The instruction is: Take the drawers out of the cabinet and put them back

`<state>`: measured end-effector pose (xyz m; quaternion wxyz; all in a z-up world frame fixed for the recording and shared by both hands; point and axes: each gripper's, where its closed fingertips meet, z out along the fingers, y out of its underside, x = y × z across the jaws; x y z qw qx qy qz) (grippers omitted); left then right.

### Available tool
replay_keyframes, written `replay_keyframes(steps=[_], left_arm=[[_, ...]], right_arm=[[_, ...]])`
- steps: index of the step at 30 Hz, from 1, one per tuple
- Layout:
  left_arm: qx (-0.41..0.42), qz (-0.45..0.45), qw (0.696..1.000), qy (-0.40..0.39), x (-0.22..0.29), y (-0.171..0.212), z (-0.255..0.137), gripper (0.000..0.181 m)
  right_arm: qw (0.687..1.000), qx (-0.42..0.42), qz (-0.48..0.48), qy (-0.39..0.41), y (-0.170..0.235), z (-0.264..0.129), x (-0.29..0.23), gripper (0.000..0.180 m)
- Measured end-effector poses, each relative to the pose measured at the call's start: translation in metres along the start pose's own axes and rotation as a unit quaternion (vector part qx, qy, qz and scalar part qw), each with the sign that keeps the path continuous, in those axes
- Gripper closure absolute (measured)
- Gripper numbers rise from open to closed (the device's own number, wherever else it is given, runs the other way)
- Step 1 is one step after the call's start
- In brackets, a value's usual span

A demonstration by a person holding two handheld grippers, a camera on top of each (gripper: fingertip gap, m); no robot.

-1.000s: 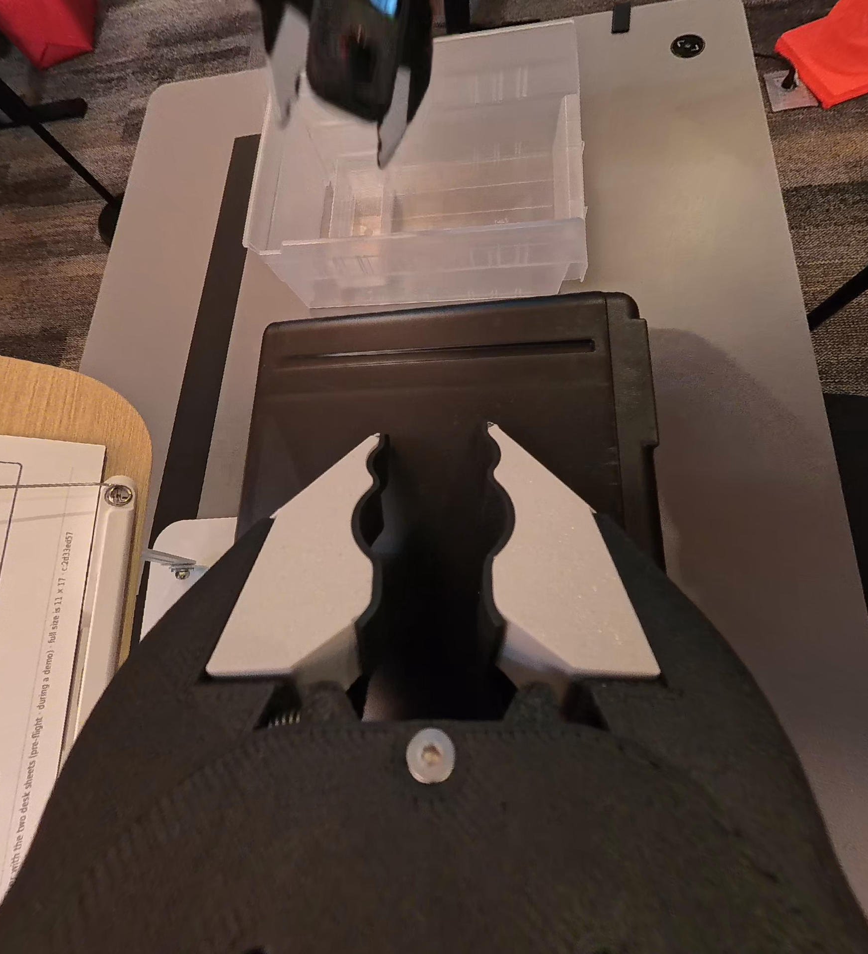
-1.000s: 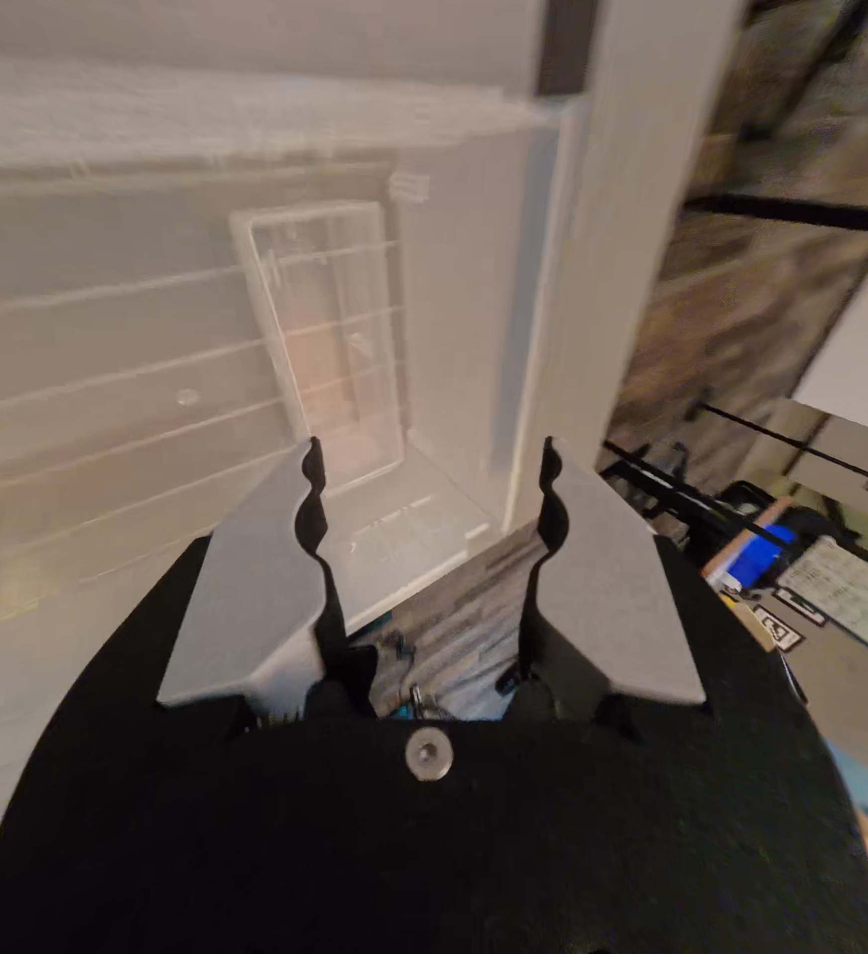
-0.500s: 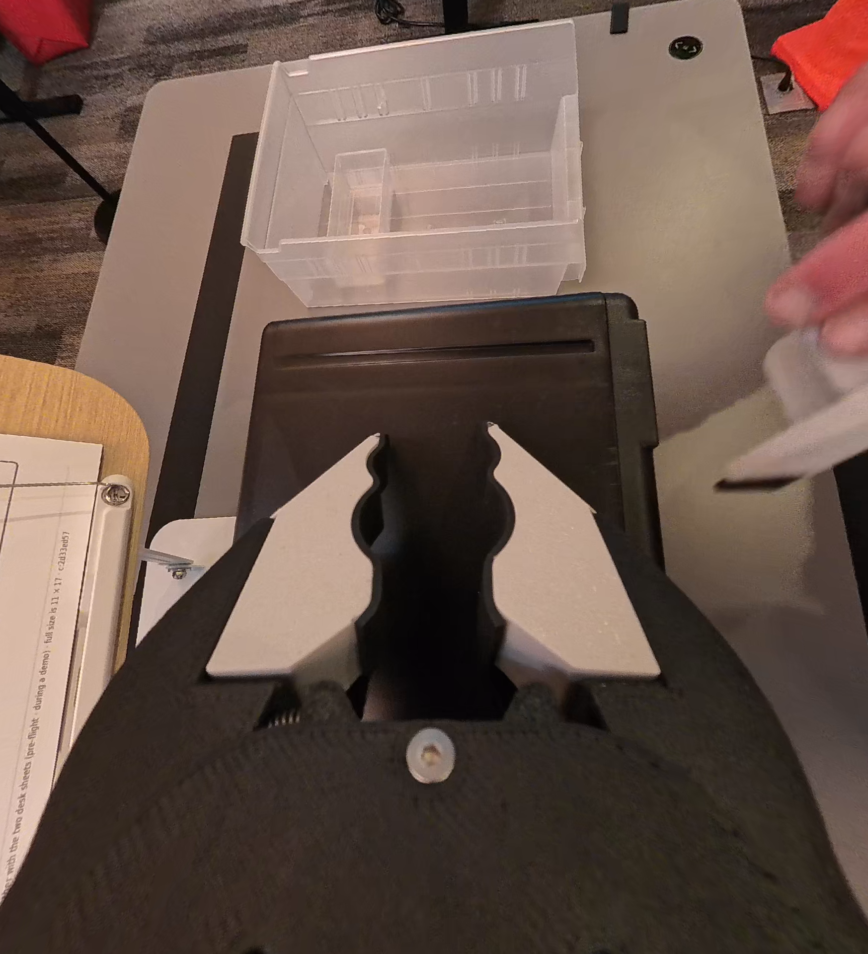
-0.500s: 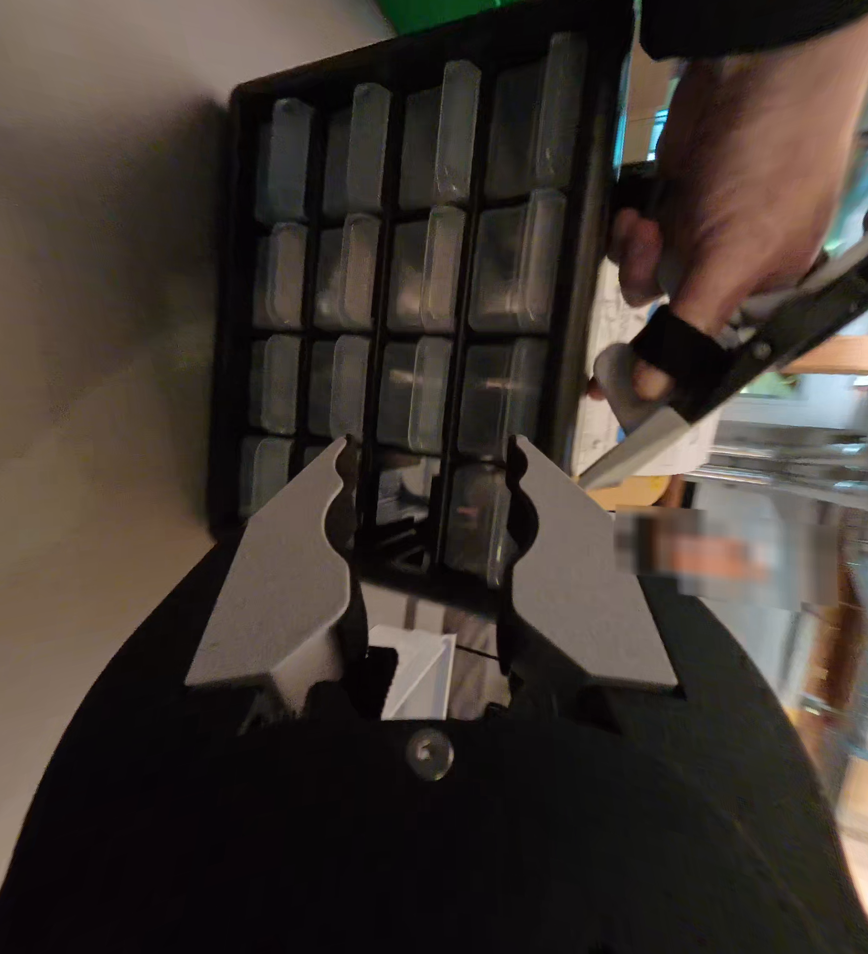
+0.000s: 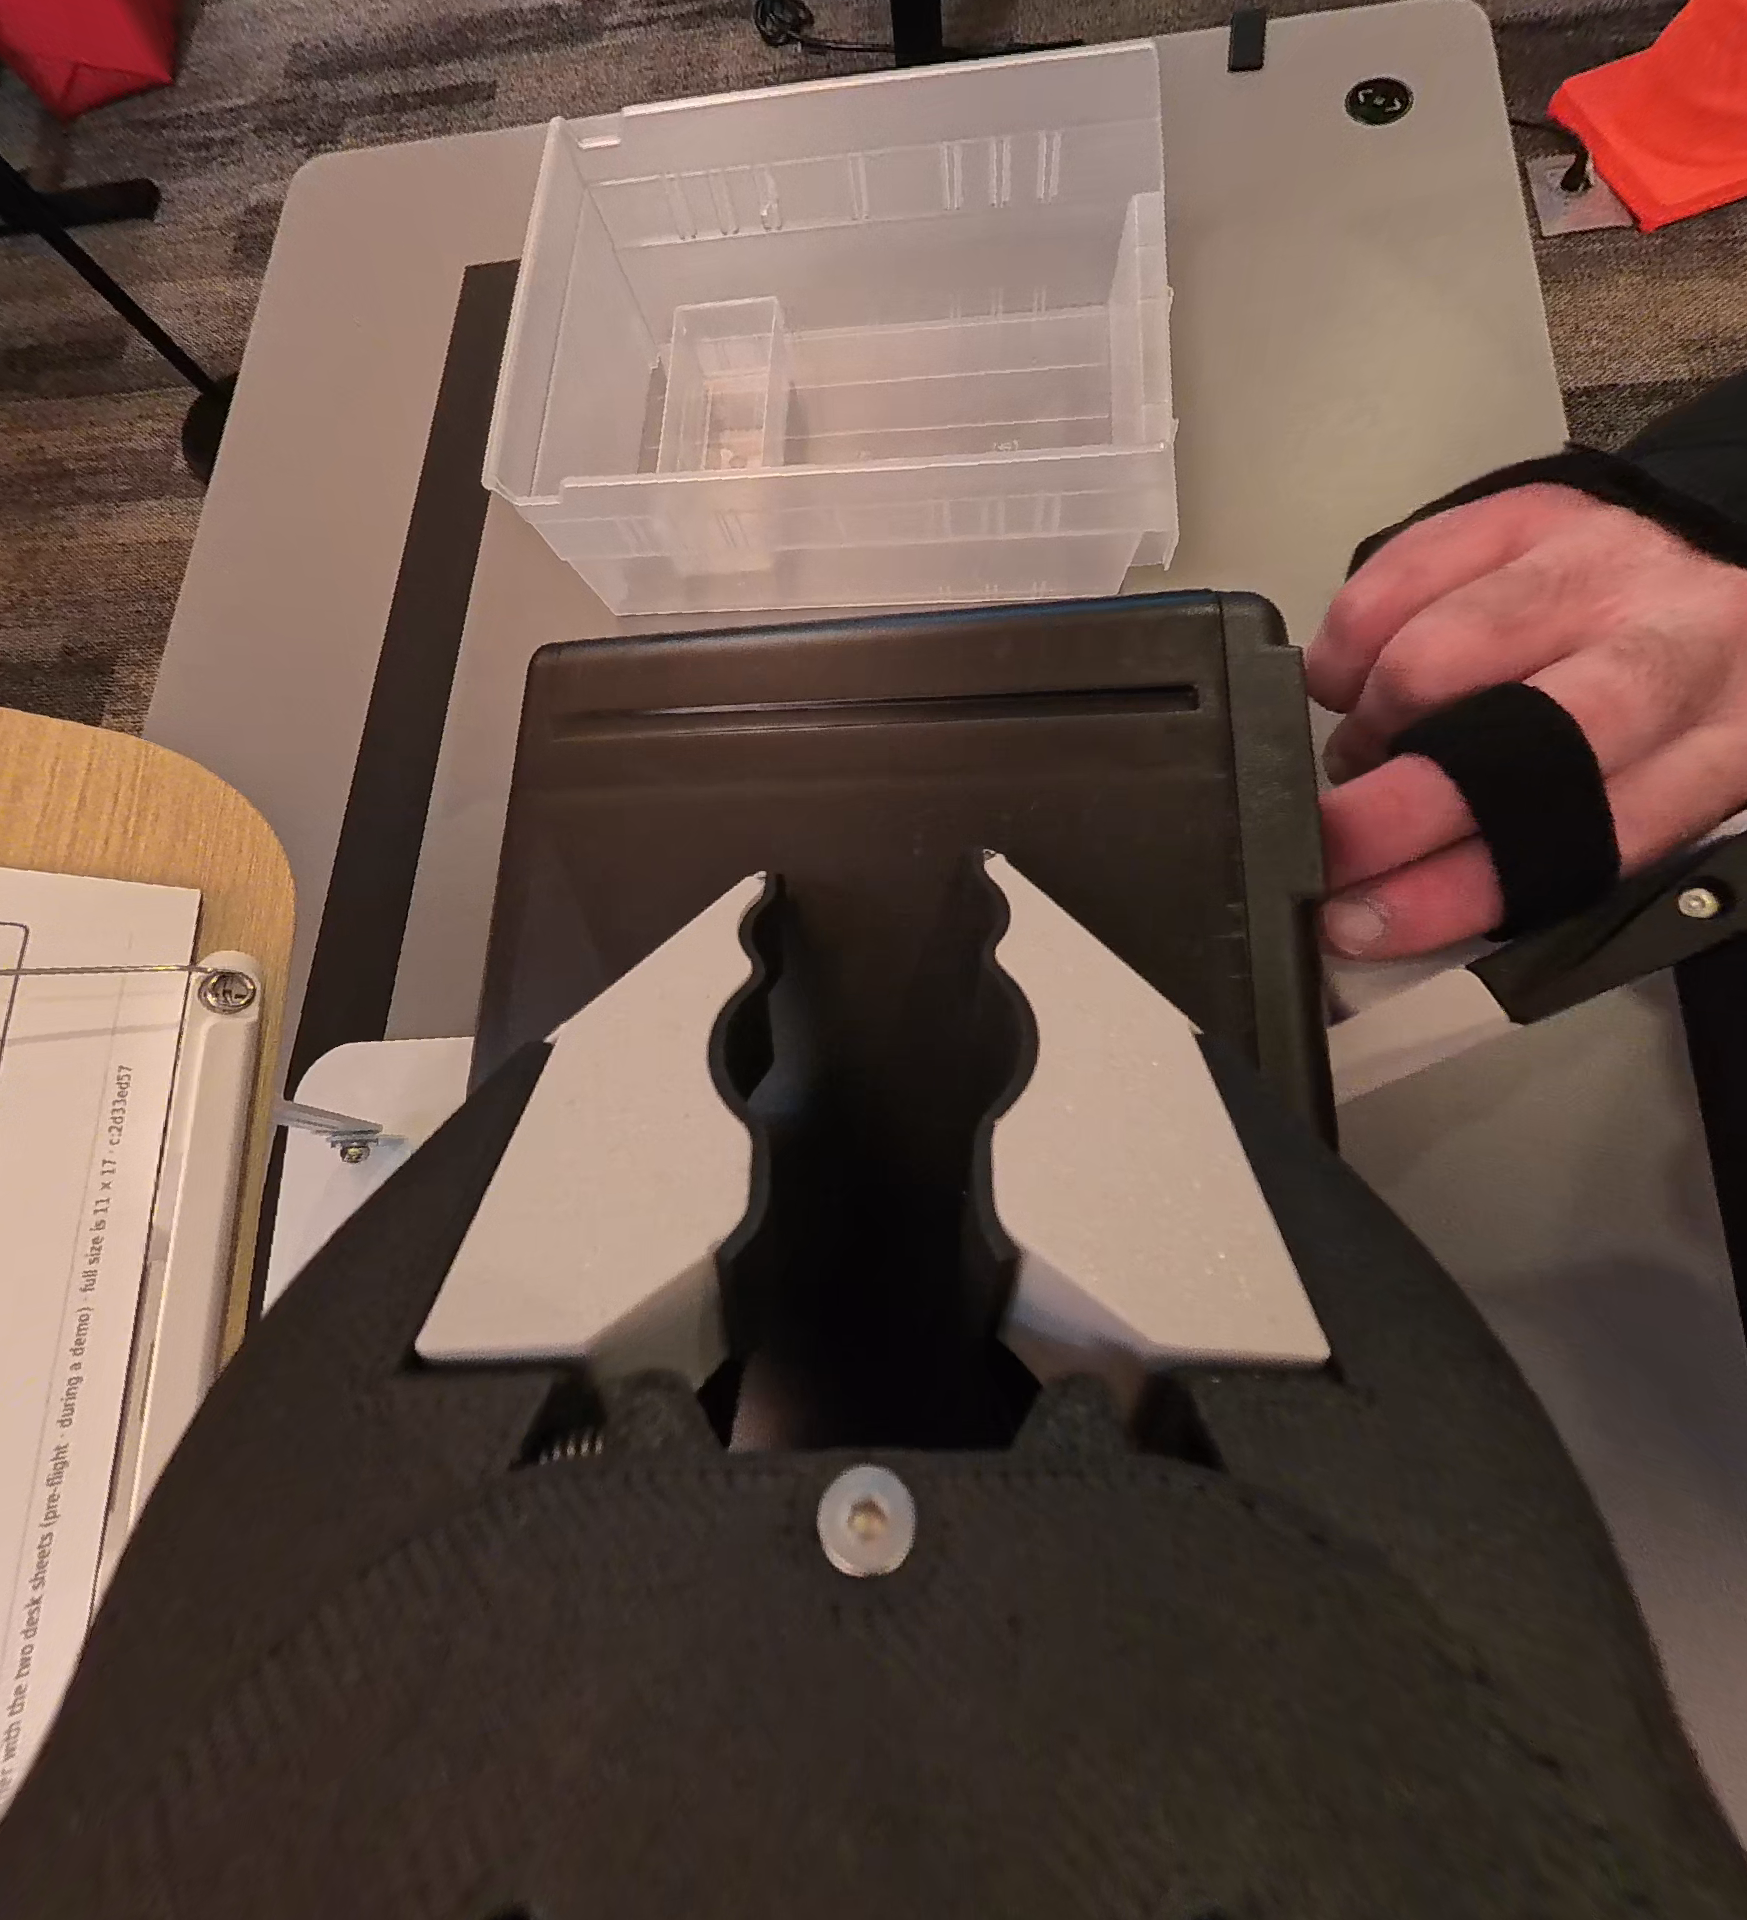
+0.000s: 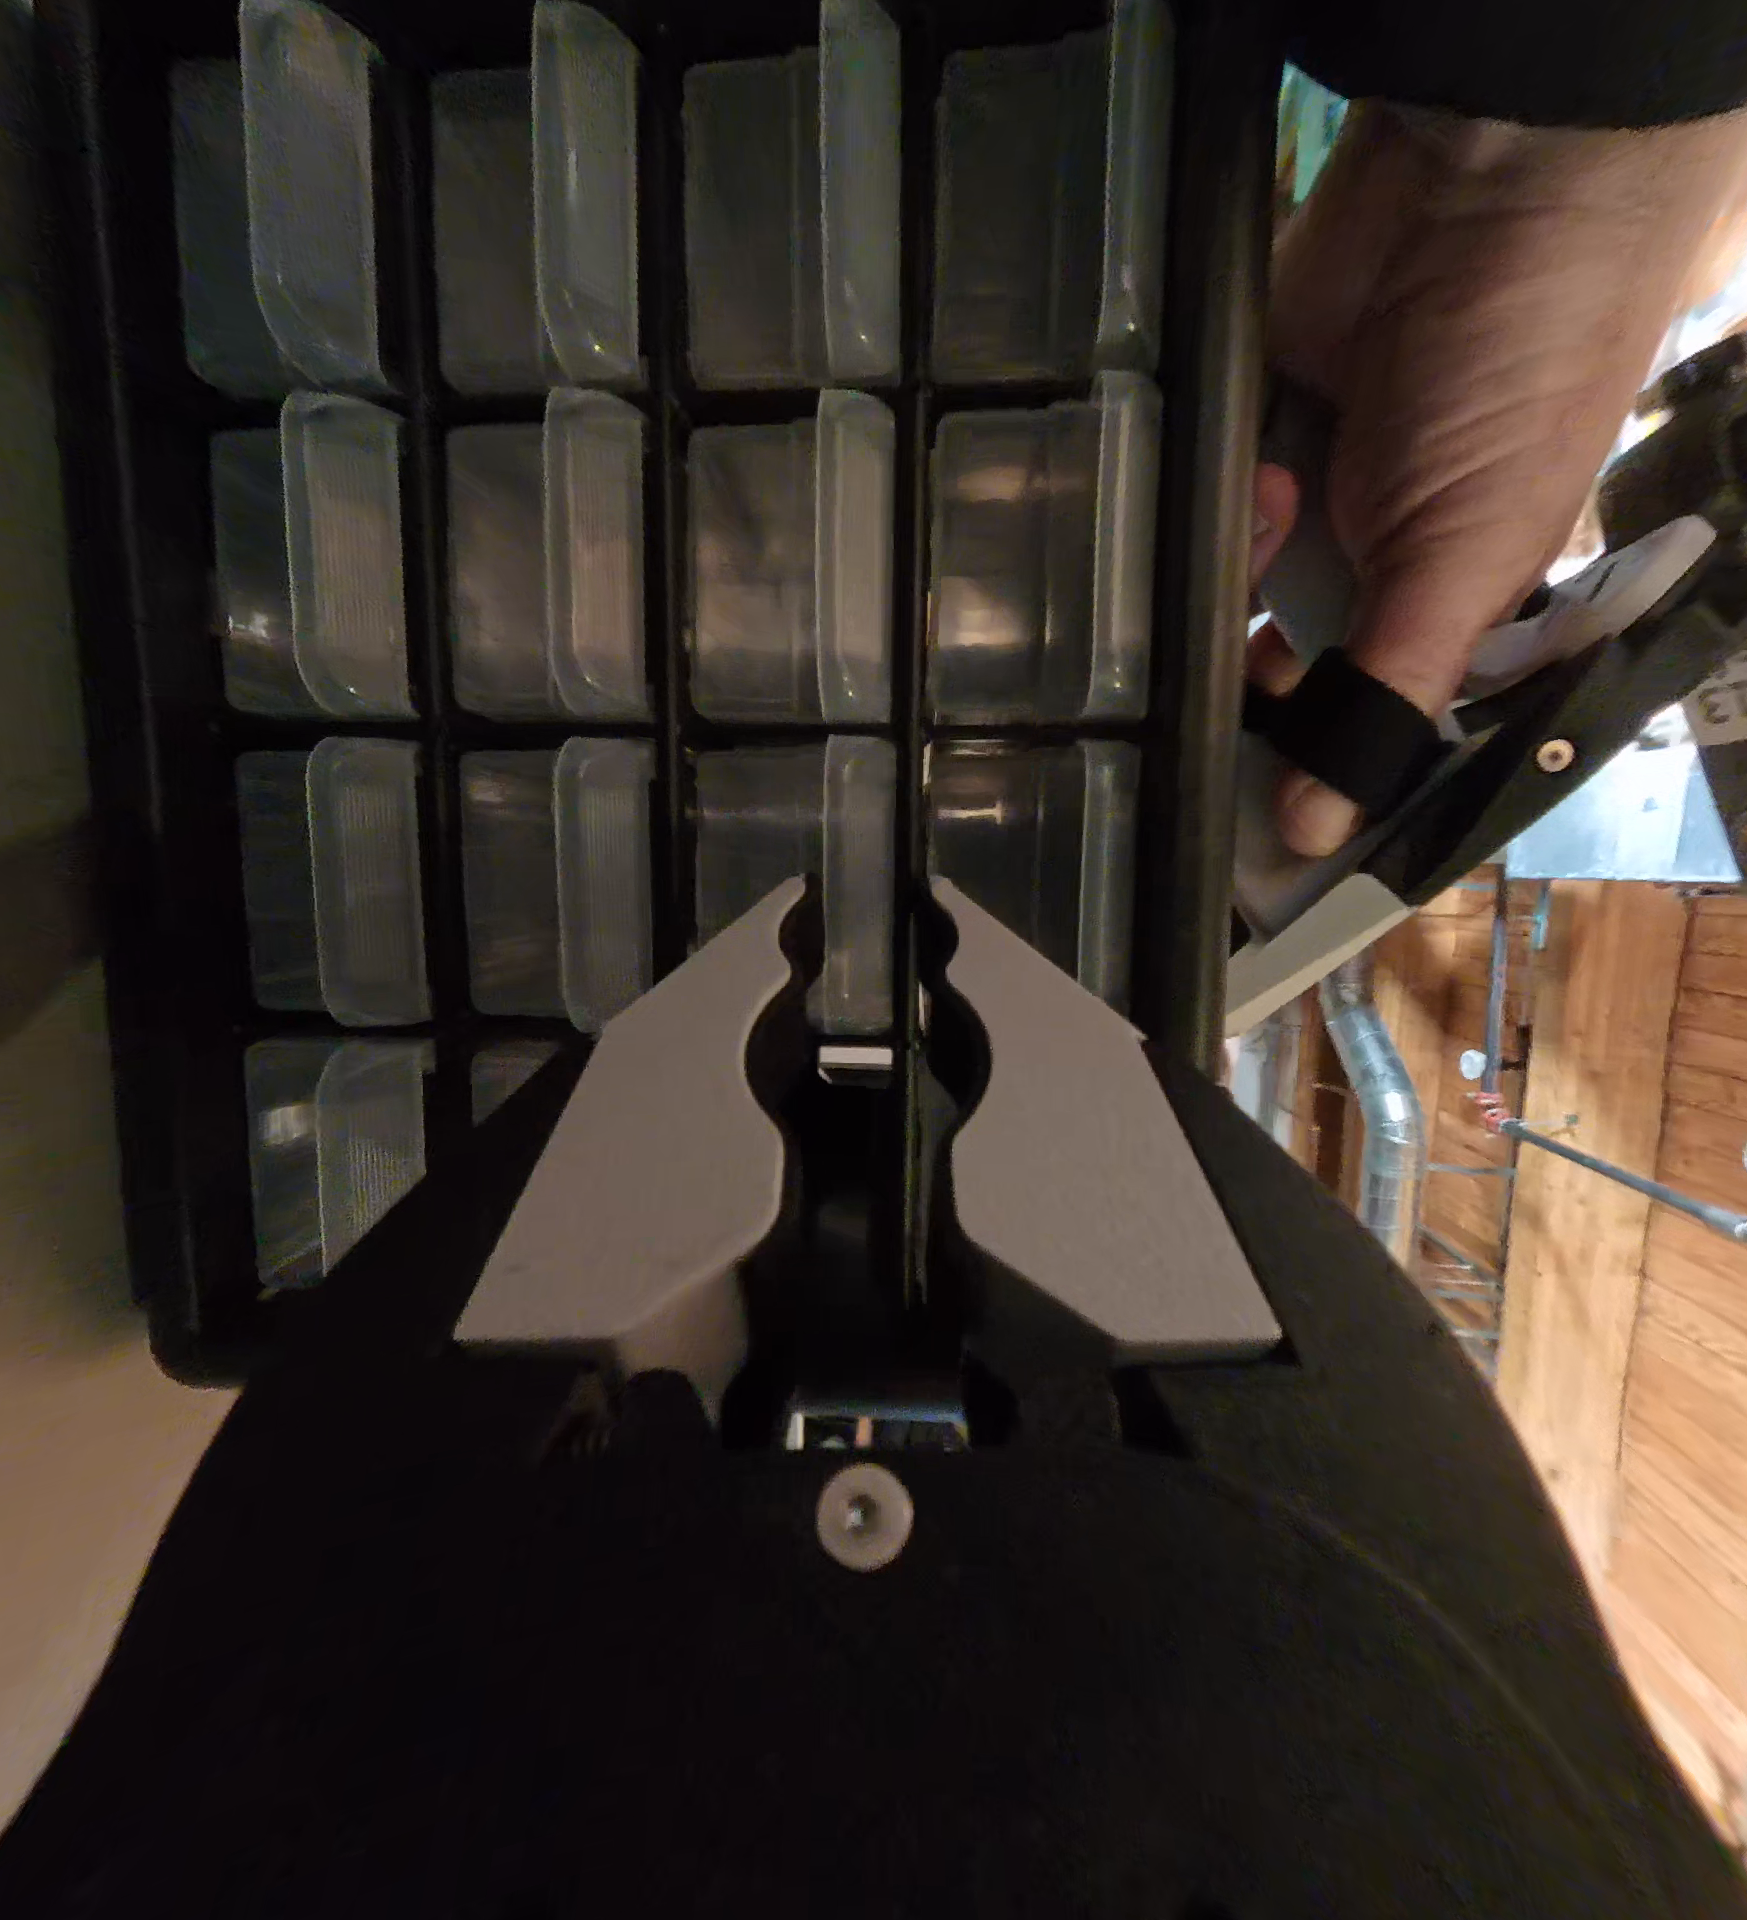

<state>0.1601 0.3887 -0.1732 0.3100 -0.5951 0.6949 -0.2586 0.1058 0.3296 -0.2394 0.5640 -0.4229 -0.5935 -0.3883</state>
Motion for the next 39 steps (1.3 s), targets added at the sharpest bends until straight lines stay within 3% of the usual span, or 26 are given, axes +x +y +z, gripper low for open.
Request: replay_keyframes(steps=[6, 16, 22, 28, 34, 39], left_arm=[[0.000, -0.002, 1.000, 0.001, 0.000, 0.000, 0.000, 0.146], [0.000, -0.002, 1.000, 0.001, 0.000, 0.000, 0.000, 0.145], [0.000, -0.002, 1.000, 0.001, 0.000, 0.000, 0.000, 0.145], [0.000, -0.001, 1.000, 0.000, 0.000, 0.000, 0.000, 0.145], [0.000, -0.002, 1.000, 0.001, 0.000, 0.000, 0.000, 0.146], [0.000, 0.000, 1.000, 0.000, 0.000, 0.000, 0.000, 0.146]], right_arm=[[1.000, 0.015, 0.007, -0.005, -0.010, -0.020, -0.003, 0.170], [0.994, 0.062, 0.039, -0.079, -0.058, -0.101, -0.001, 0.171], [0.987, 0.077, 0.087, -0.110, -0.074, -0.127, 0.014, 0.180], [0.987, 0.051, 0.090, -0.121, -0.056, -0.123, -0.013, 0.180], [0.997, 0.008, 0.050, -0.058, -0.029, -0.113, 0.003, 0.180], [0.998, -0.007, 0.015, -0.062, -0.004, -0.112, -0.028, 0.178]])
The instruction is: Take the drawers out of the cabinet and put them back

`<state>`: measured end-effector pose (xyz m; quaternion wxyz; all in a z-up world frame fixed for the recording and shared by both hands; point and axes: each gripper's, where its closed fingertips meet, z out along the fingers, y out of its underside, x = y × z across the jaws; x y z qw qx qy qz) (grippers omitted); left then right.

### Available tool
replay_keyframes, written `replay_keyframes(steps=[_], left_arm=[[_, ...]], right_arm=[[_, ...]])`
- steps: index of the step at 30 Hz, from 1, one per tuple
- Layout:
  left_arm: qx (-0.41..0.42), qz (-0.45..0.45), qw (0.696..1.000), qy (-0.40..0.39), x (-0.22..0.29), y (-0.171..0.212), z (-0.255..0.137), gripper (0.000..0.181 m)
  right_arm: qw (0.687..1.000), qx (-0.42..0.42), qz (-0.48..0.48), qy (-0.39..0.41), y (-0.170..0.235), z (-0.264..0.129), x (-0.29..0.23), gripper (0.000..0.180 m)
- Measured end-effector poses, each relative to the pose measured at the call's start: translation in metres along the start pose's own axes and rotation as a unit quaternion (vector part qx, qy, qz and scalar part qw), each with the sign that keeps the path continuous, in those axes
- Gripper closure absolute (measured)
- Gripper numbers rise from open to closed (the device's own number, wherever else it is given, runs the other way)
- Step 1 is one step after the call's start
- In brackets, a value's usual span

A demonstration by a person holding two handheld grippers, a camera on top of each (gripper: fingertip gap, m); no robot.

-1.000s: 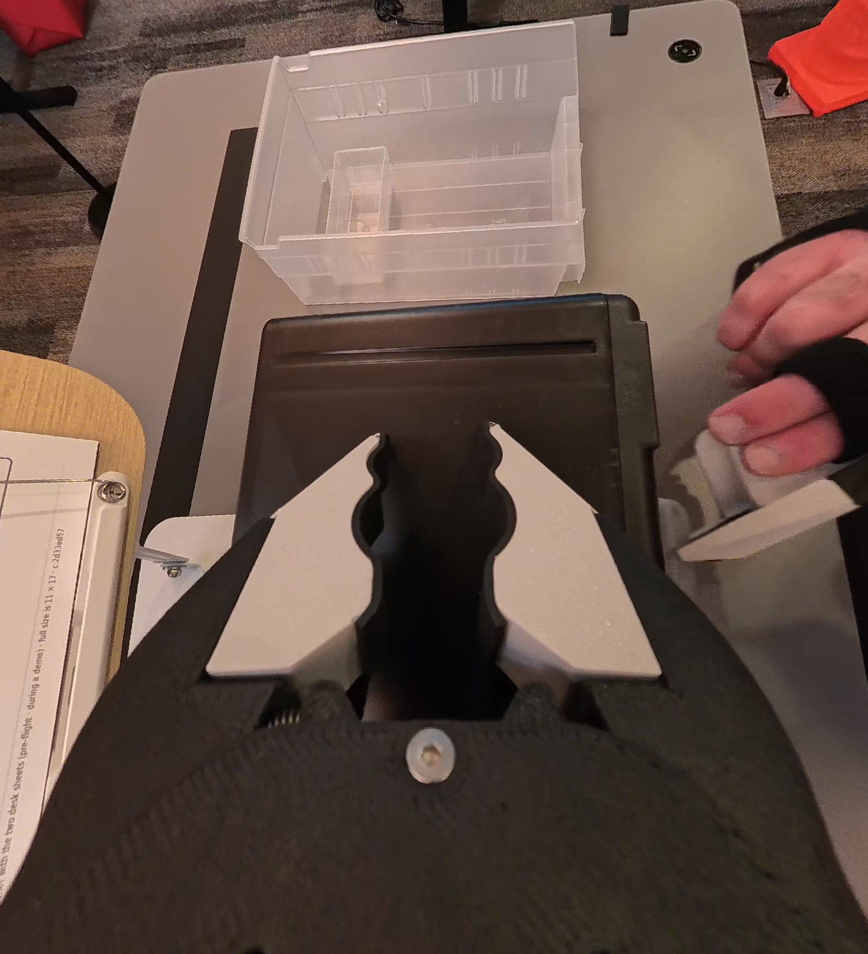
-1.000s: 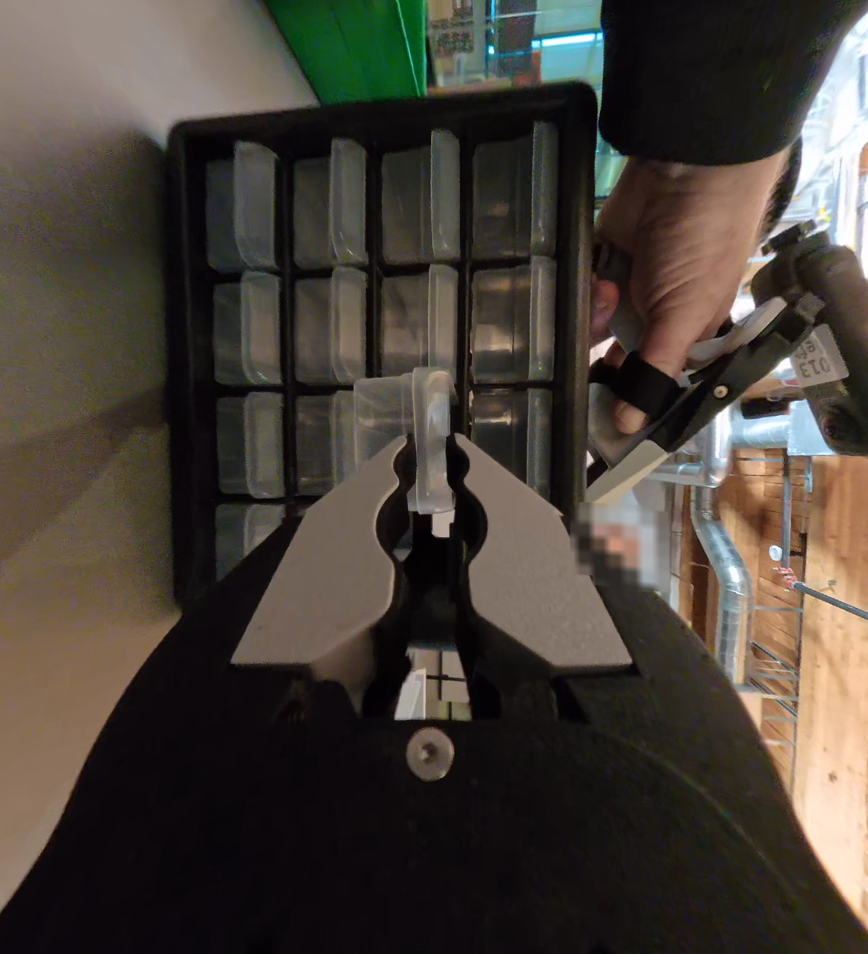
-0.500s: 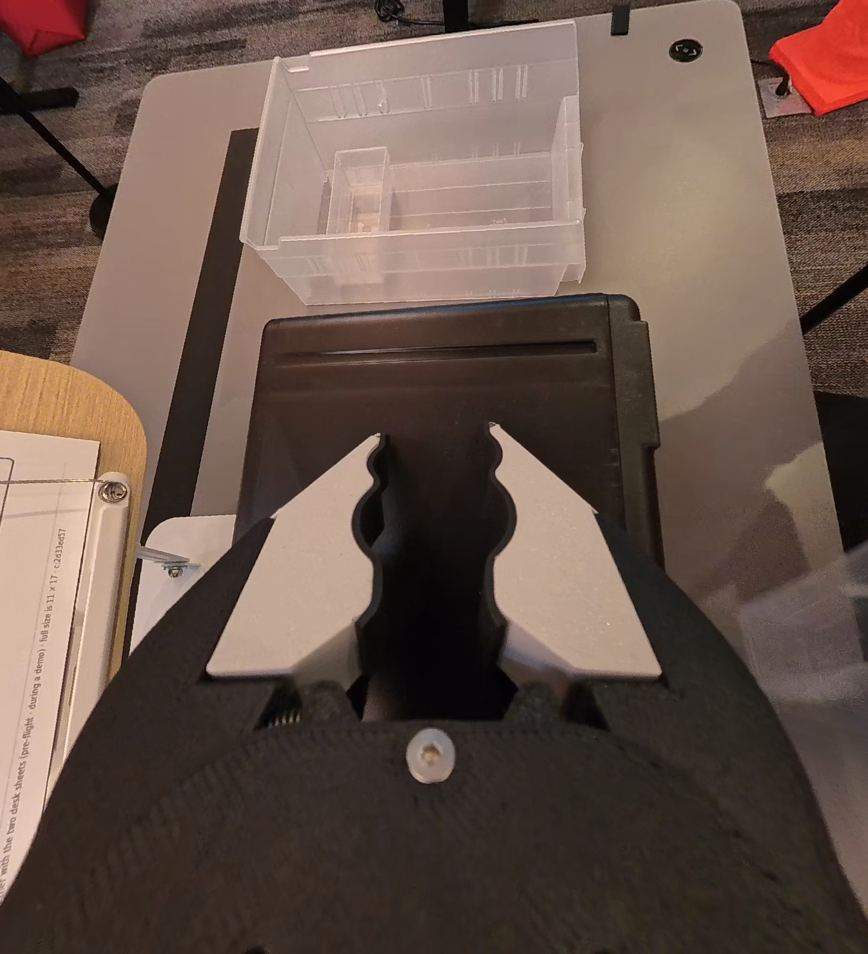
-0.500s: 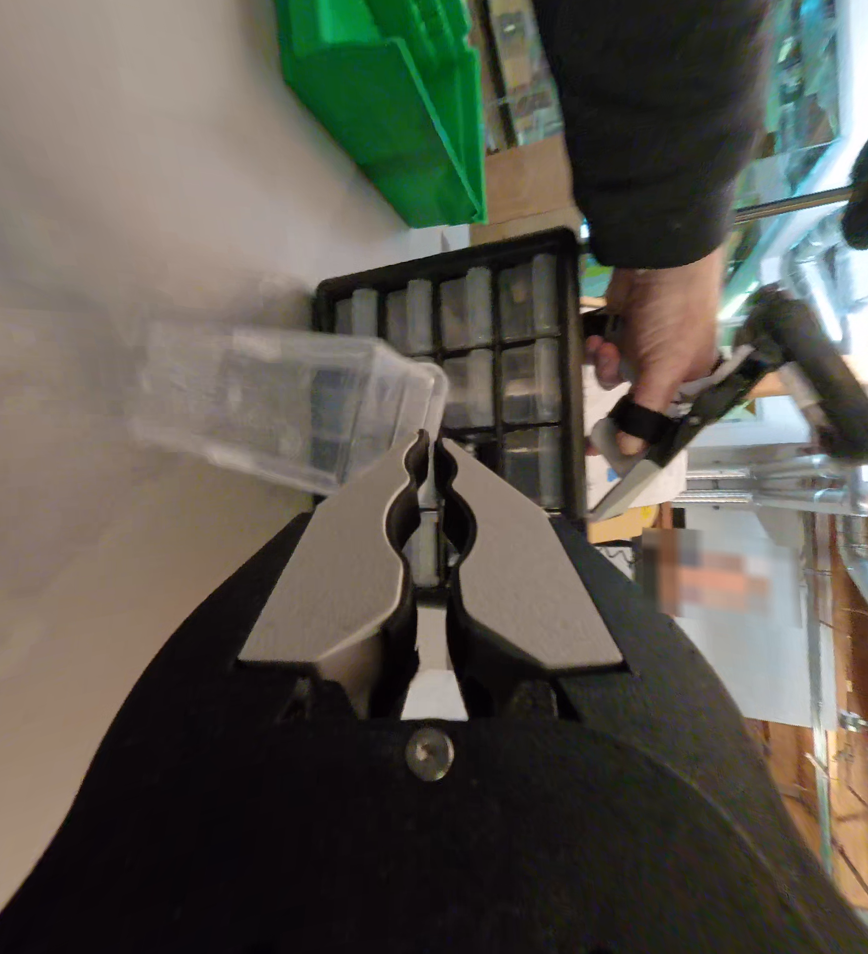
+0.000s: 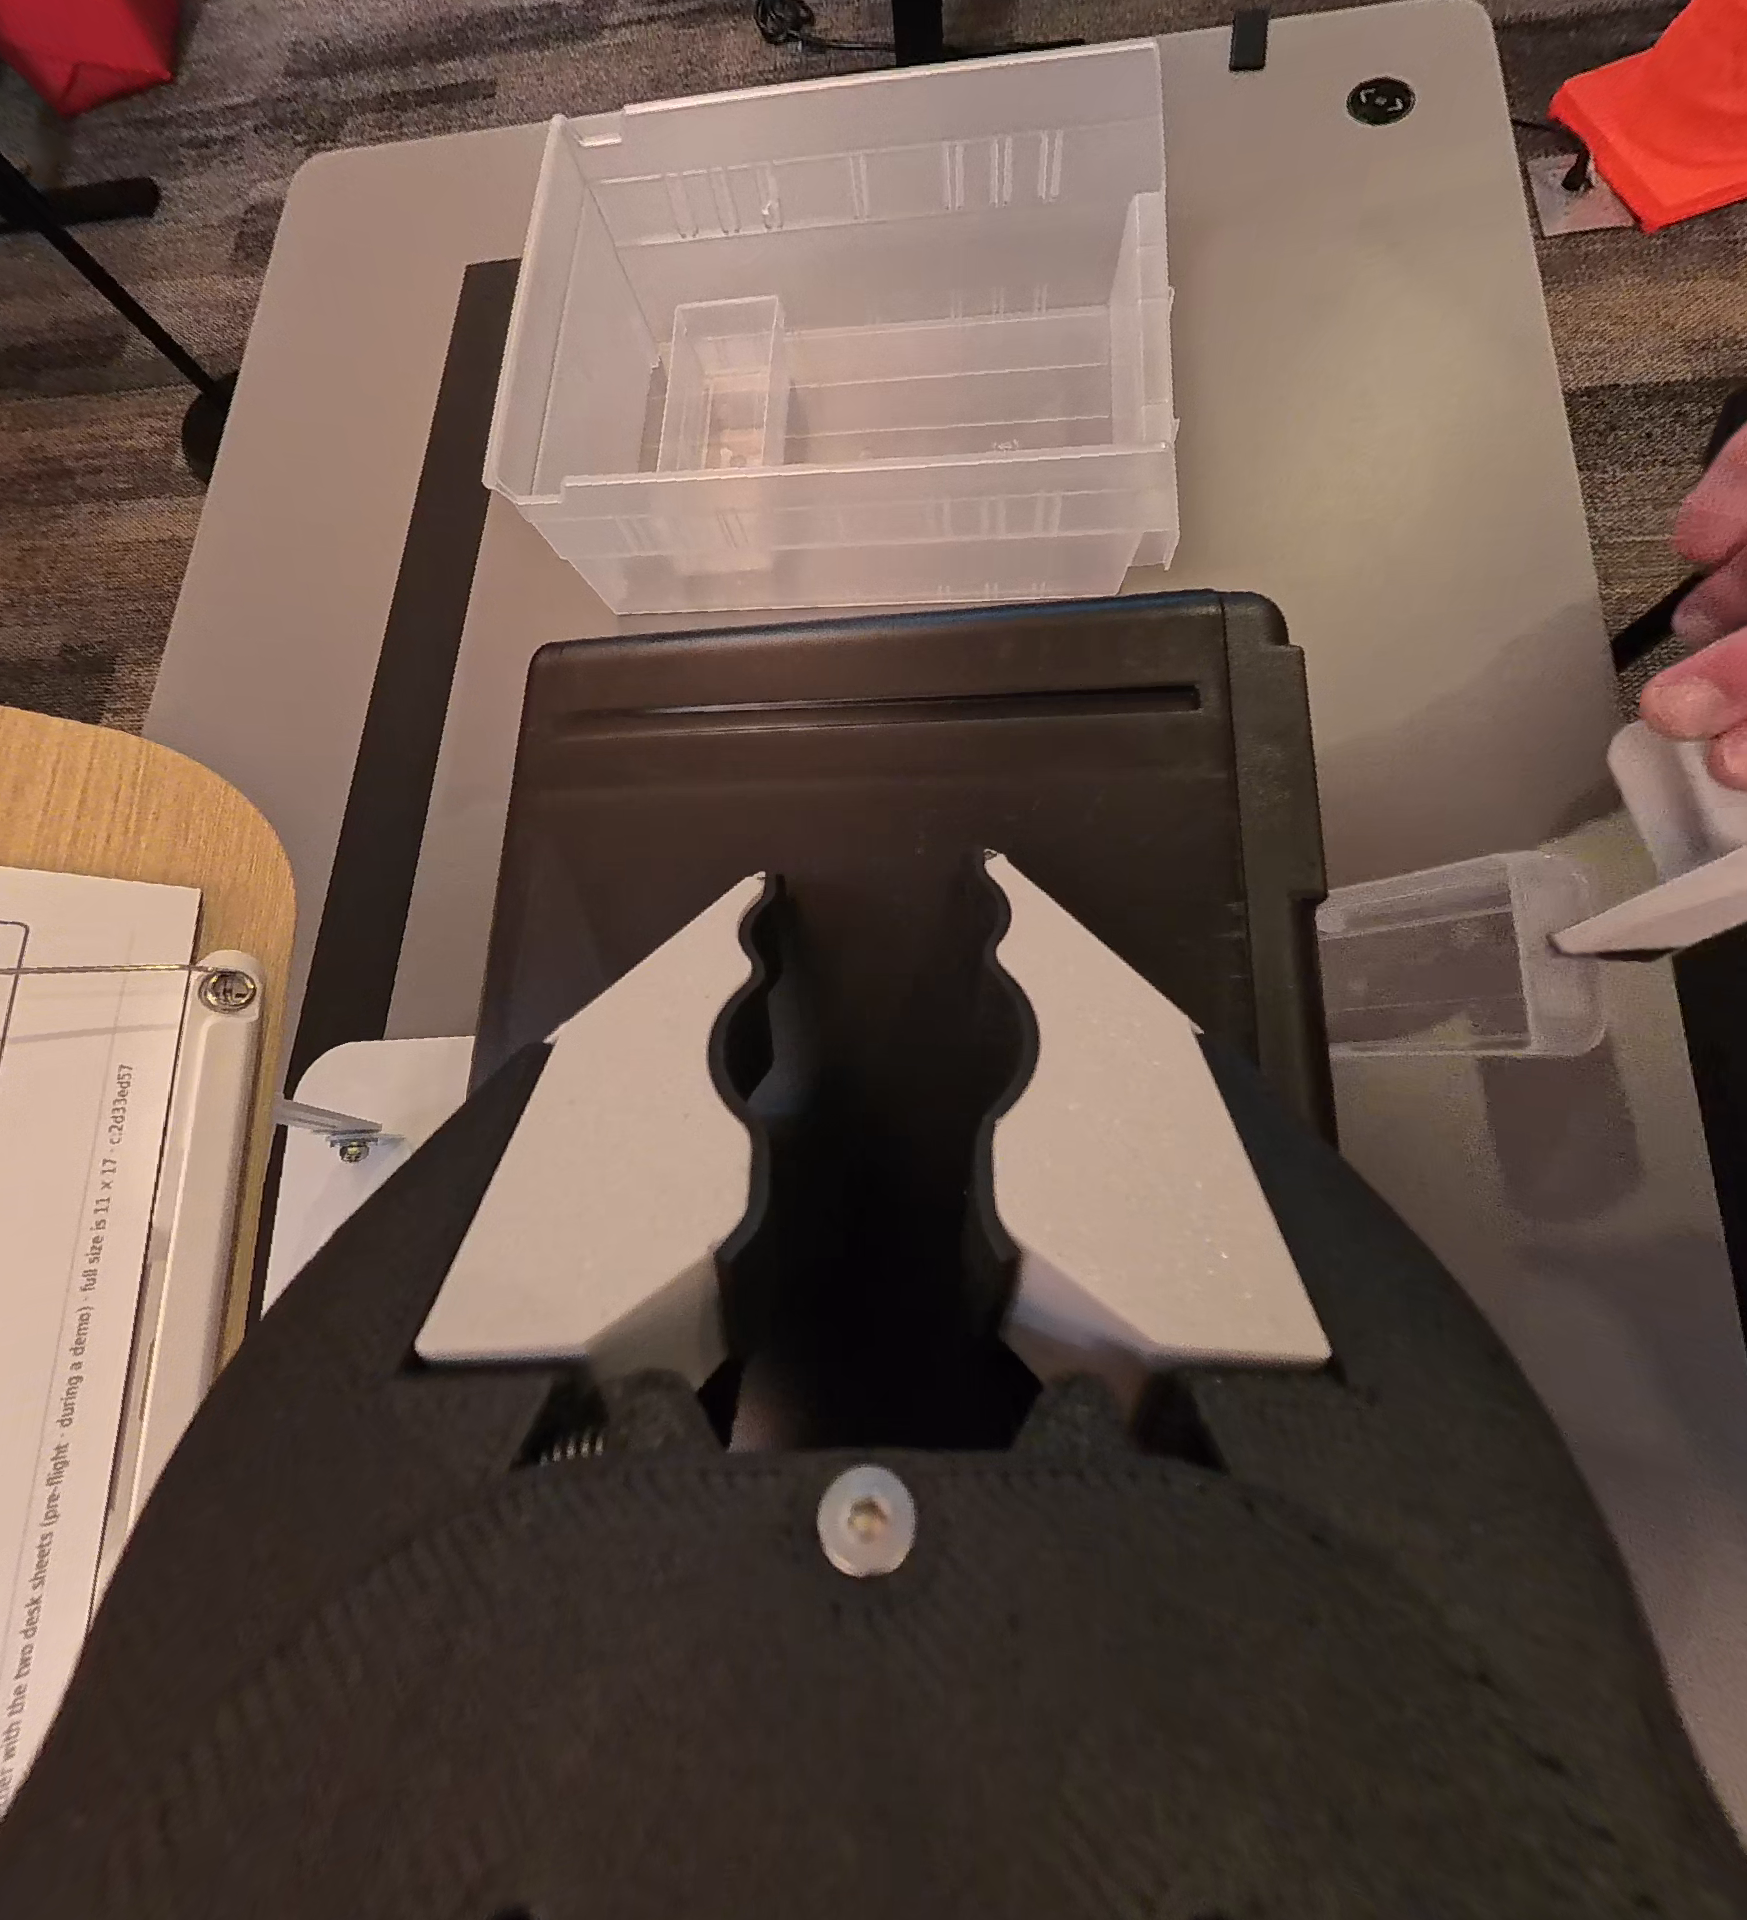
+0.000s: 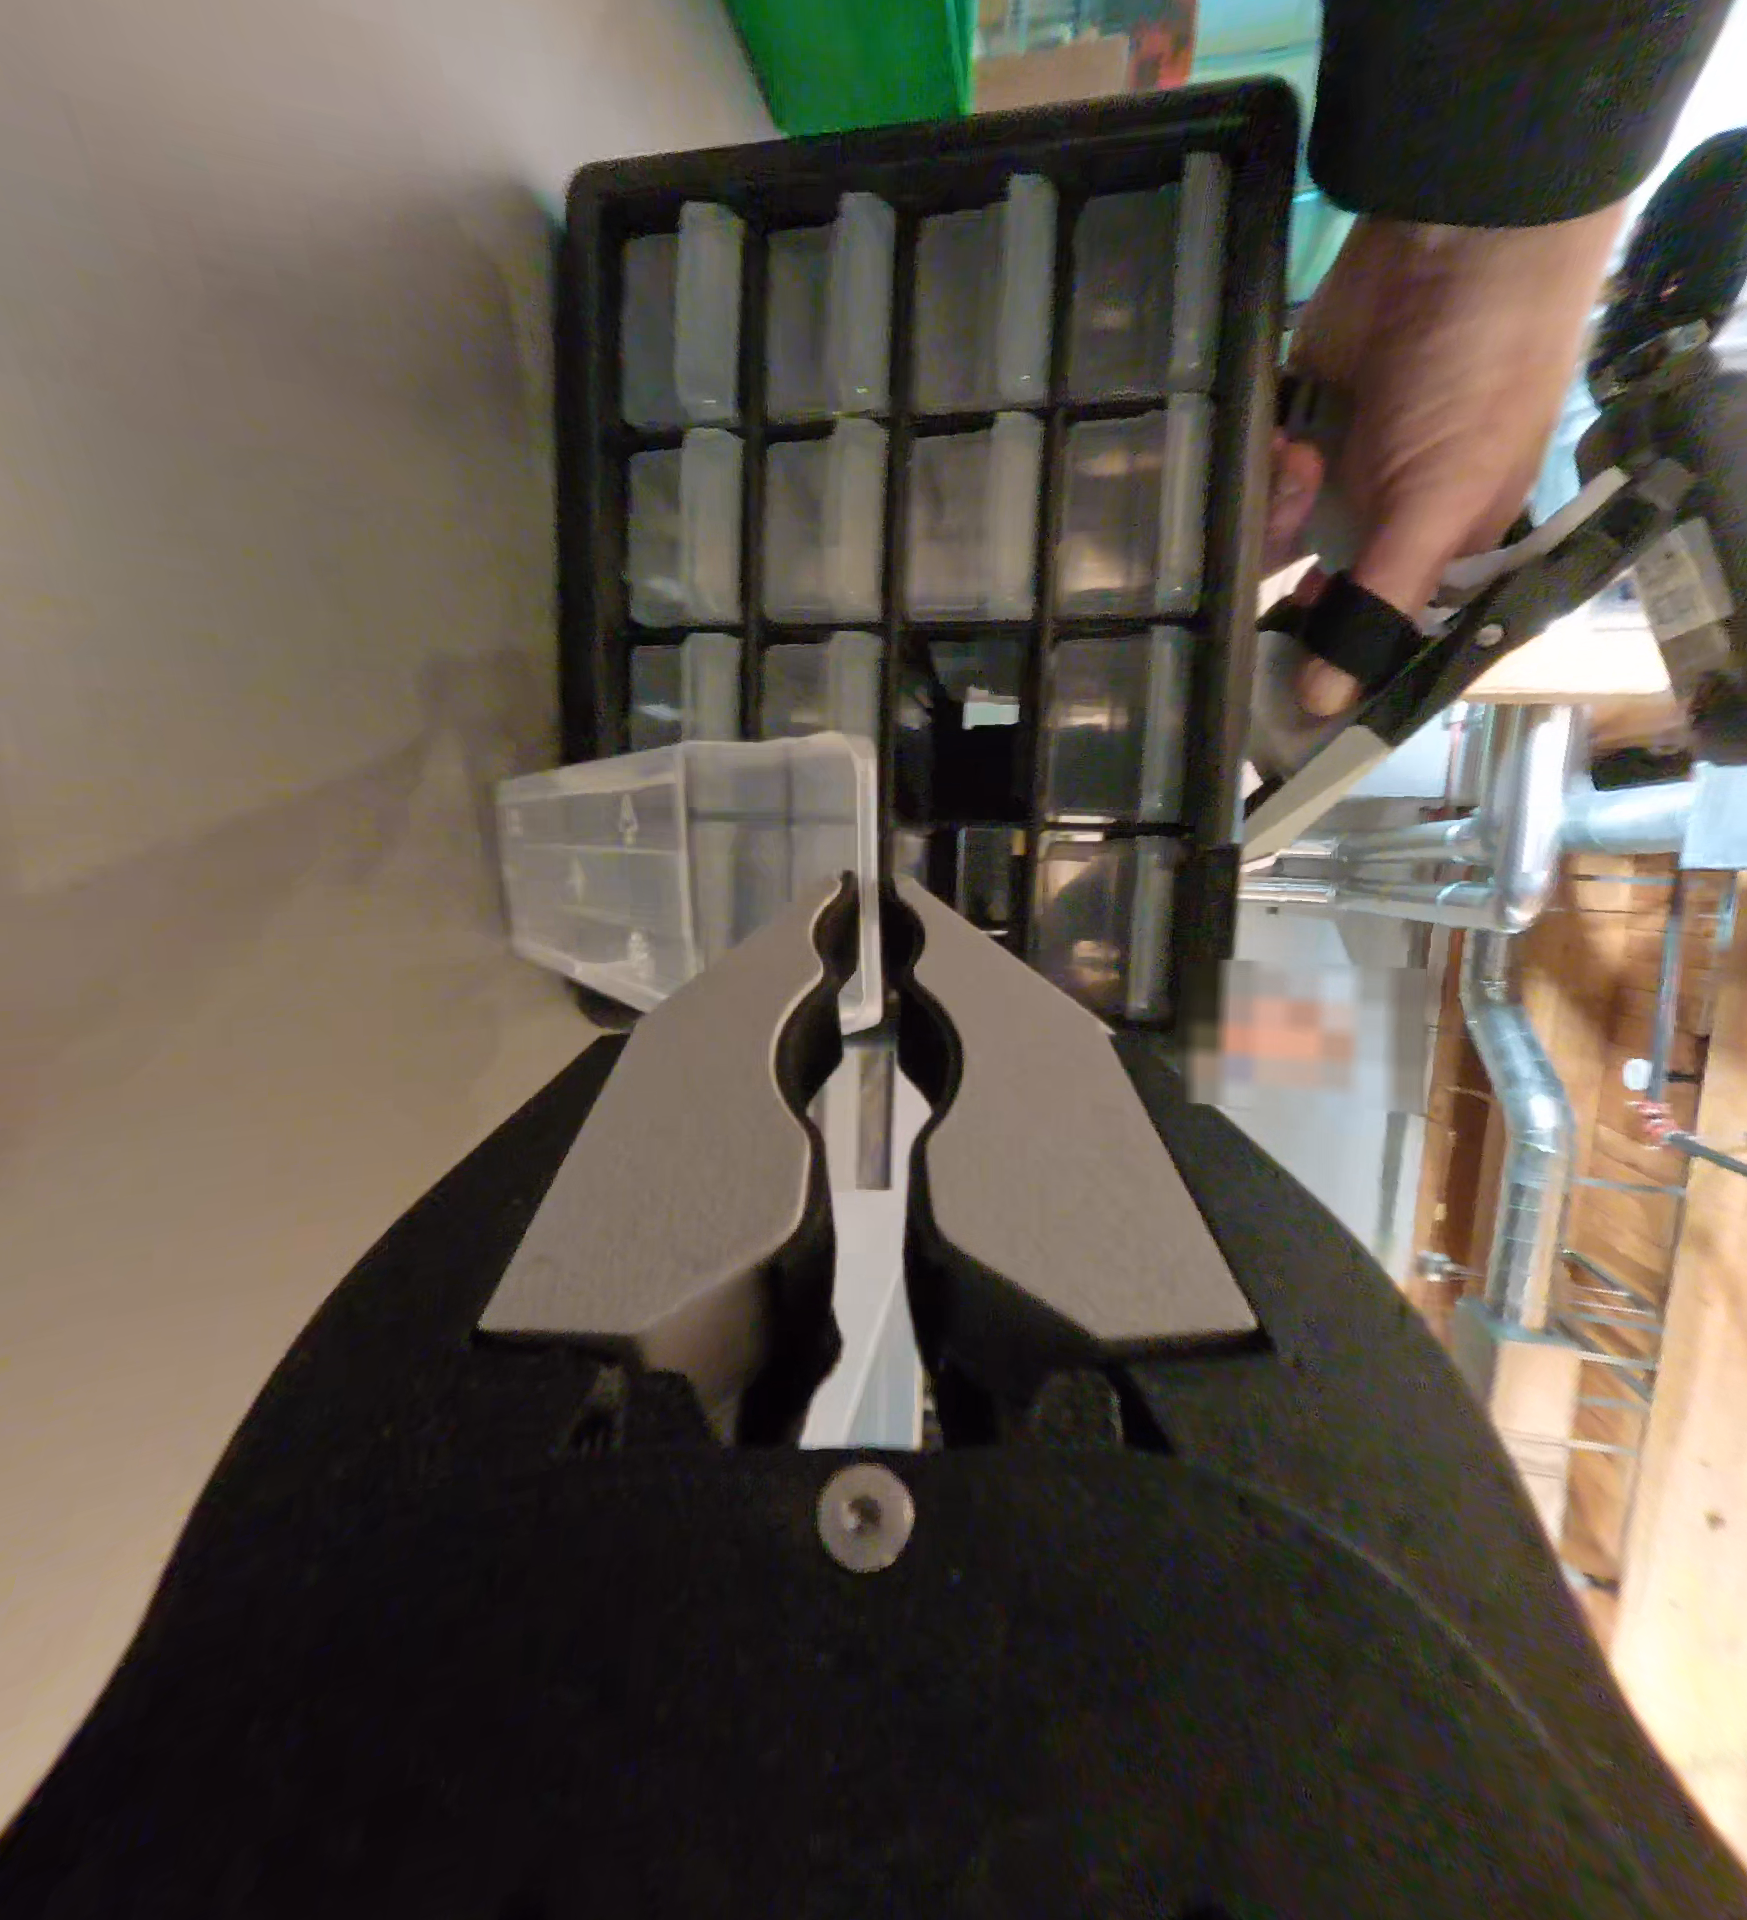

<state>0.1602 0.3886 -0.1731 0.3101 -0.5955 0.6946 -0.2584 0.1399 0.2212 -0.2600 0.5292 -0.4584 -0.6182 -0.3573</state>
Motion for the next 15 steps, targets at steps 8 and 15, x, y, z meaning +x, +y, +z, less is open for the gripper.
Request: replay_keyframes(steps=[8, 15], left_arm=[[0.000, 0.001, 1.000, 0.002, 0.000, 0.000, 0.000, 0.146], [0.000, 0.002, 1.000, 0.000, 0.000, 0.000, 0.000, 0.146]], right_arm=[[0.995, -0.009, 0.047, -0.092, -0.003, -0.028, -0.048, 0.168], [0.939, -0.040, 0.189, -0.284, -0.011, -0.056, -0.096, 0.128]])
